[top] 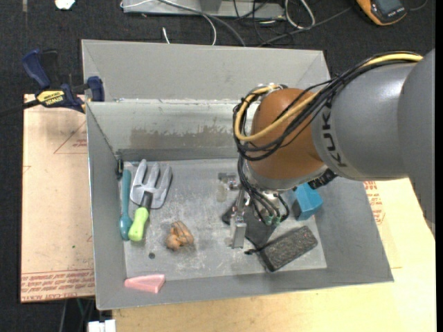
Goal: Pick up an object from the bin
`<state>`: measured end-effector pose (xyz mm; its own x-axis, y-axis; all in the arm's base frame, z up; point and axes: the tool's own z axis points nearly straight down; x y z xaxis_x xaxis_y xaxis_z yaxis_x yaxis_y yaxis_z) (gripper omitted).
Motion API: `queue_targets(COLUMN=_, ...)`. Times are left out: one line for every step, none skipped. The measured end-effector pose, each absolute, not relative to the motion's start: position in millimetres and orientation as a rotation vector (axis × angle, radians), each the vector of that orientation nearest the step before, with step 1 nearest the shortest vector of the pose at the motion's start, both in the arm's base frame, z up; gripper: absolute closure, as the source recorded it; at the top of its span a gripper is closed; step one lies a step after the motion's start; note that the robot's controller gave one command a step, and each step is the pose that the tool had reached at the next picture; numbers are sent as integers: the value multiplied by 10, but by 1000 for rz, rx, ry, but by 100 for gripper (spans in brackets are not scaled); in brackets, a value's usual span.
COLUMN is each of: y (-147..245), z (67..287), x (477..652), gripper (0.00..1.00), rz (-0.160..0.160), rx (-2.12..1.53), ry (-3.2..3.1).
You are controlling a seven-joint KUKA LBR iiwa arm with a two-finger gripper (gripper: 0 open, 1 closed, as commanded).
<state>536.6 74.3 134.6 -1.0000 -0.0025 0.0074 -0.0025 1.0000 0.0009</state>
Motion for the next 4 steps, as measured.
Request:
queue_targets(y=739, z=1392, x=5384, gripper=0, rz=-2, rx=1, ry=-3142)
queue_targets(y=-36, z=1569, x=4888, gripper=100, rz=-3, rx=10, ry=-3139)
queue_targets(y=-35, z=1569, x=4888, gripper=100, rz=-4, rx=10, ry=-3139)
queue_targets(y=257, z=1380, x=5115, gripper=0, rz=-6, rx=-75, ry=-3139)
